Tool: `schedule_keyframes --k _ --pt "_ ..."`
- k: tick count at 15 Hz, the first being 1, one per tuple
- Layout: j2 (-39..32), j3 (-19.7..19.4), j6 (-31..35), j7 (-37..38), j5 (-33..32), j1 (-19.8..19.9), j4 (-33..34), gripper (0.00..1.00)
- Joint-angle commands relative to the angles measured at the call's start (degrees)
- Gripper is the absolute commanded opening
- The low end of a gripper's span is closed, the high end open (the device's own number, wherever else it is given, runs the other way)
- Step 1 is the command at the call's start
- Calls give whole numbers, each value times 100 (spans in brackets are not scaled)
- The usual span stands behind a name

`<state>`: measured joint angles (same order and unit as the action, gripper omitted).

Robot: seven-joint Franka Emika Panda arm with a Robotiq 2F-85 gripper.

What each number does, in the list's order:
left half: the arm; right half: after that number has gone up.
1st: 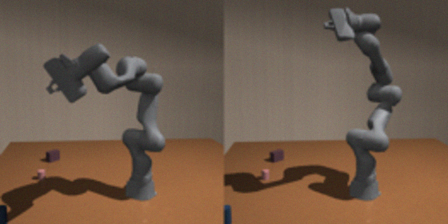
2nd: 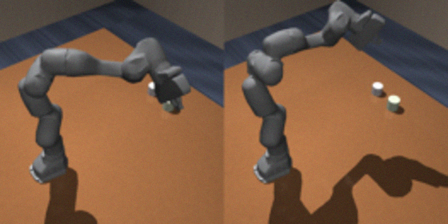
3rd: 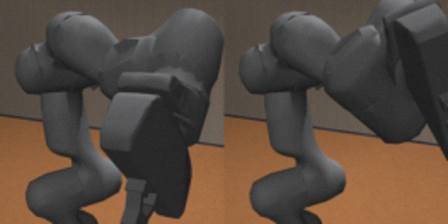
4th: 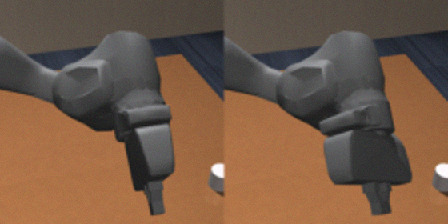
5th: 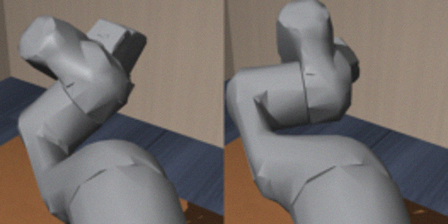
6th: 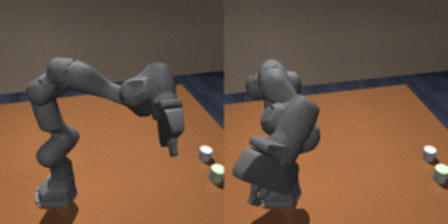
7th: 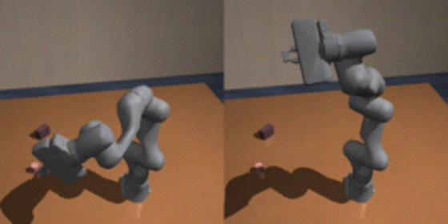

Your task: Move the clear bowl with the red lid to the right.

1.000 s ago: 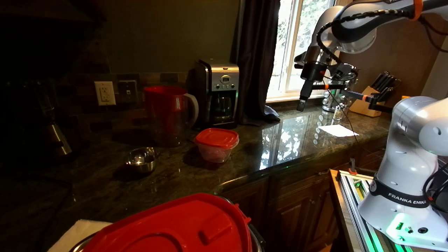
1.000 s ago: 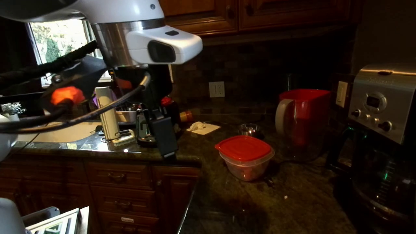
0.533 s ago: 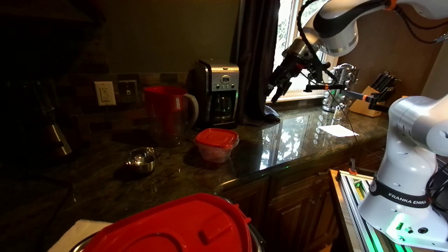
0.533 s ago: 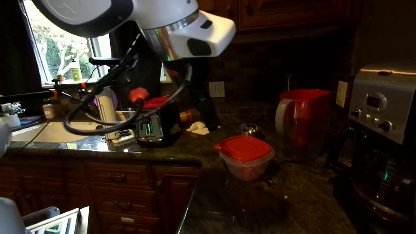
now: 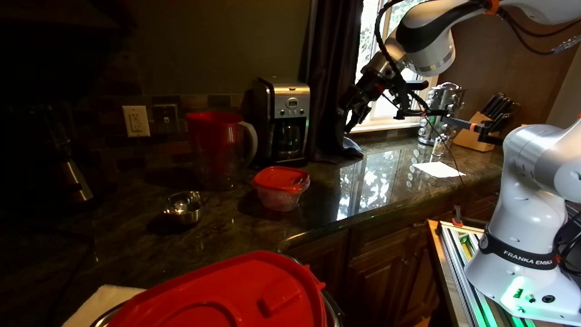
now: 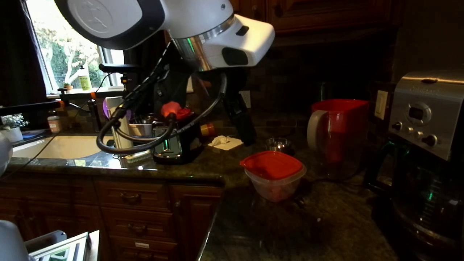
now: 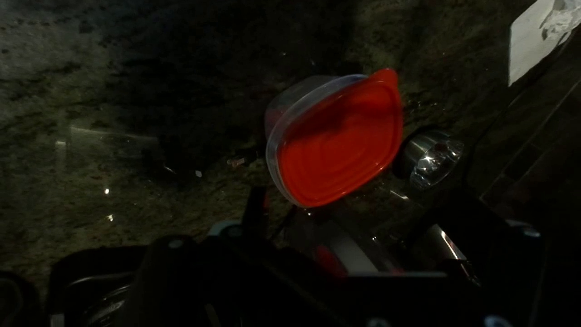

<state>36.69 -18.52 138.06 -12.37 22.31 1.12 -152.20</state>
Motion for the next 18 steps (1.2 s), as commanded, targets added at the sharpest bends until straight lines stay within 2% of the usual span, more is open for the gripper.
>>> schedule_keyframes --k 1,4,6,7,9,10,13,14,15,17,18 --pt "-453 -433 55 -320 652 -328 190 100" --pt "-1148 -1138 -293 -1287 1468 -797 526 100" --pt "-1699 -1468 -406 -1848 2232 -932 813 100" --pt "-1969 -1557 -690 -2046 2593 -907 972 100" --pt "-2488 -1340 -1050 -2089 2835 -571 1193 100" --pt "-1943 -936 -753 -1982 2656 -240 808 100" --pt "-2453 -852 -961 -2040 2811 -121 1106 100" --pt "-2605 -879 -703 -2391 3291 -211 1173 100" --pt "-2773 -865 -719 -2654 3754 -200 1255 100" --pt "-3138 -702 -1018 -3342 4687 -25 1411 100" --pt "-3312 -570 -1074 -3516 4933 99 1468 100"
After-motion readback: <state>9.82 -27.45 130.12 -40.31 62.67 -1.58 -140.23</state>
